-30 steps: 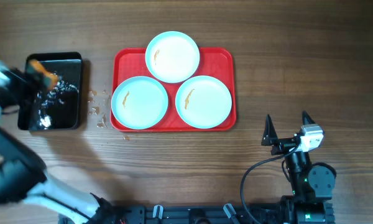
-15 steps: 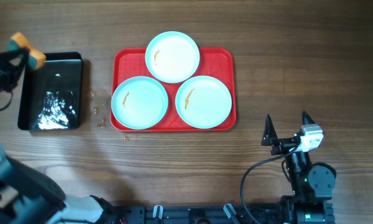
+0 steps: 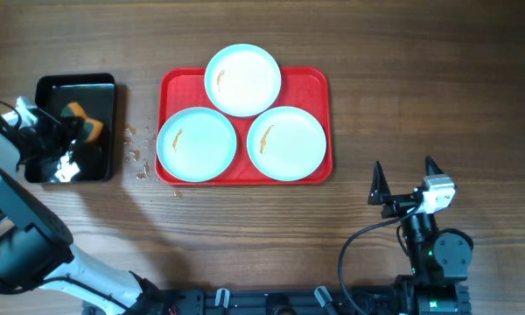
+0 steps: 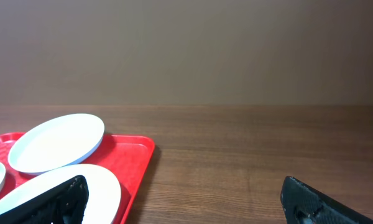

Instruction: Clean dirty plates on tray and stack at the side

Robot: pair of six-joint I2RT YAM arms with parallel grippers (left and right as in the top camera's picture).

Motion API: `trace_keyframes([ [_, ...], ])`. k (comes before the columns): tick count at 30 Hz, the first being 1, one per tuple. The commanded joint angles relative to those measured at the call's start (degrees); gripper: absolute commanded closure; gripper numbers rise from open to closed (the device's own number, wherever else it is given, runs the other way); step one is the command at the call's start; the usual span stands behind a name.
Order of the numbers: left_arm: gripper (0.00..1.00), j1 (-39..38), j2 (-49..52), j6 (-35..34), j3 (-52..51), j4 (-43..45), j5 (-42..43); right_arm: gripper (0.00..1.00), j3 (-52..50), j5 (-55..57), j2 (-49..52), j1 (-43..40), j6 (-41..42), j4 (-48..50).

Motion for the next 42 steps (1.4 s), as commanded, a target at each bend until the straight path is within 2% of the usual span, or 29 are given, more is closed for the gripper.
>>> trace_keyframes([
  [1,0.96,0.2,-6.8,1.6,5.2,-0.7,8.5,0.00,0.0,0.6,-0.5,-0.1,-0.7,0.3],
  [3,0.96,-0.2,-10.4,1.6,6.1,-0.9,6.8,0.00,0.0,0.6,-0.5,-0.1,-0.7,0.3],
  [5,0.96,-0.8,-14.5,1.6,6.4,-0.4,1.5,0.00,0.0,0.6,-0.5,-0.1,-0.7,0.3],
  [7,0.96,-2.3,-17.9,2.2,6.4,-0.1,-9.6,0.00,0.0,0.6,-0.5,-0.1,-0.7,0.3],
  [9,0.96,-4.1,-19.1,4.9,6.4,0.0,-19.1,0.00,0.0,0.6,-0.5,-0.1,-0.7,0.3],
  [10,0.96,-6.3,-19.0,8.3,6.2,-0.1,-26.6,0.00,0.0,0.6,-0.5,-0.1,-0.7,0.3],
  [13,0.96,-9.5,-16.9,13.3,4.7,0.5,-33.6,0.00,0.0,0.6,-0.5,-0.1,-0.7,0.3],
  [21,0.96,-10.7,-2.4,13.7,3.5,2.1,-35.2,0.00,0.0,0.6,-0.5,-0.1,-0.7,0.3],
  [24,0.96,-9.7,0.1,13.7,3.5,1.8,-35.1,0.00,0.0,0.6,-0.5,-0.1,-0.7,0.3],
  [27,0.96,-9.4,-2.8,13.7,4.7,1.1,-34.9,0.00,0.0,0.6,-0.5,-0.1,-0.7,0.3],
  [37,0.96,-10.1,-23.6,13.7,6.3,5.6,-30.8,0.00,0.0,0.6,-0.5,-0.1,-0.7,0.3],
  [42,0.96,-9.6,-19.0,13.8,3.8,6.7,-32.6,0.00,0.0,0.6,-0.5,-0.1,-0.7,0.3],
])
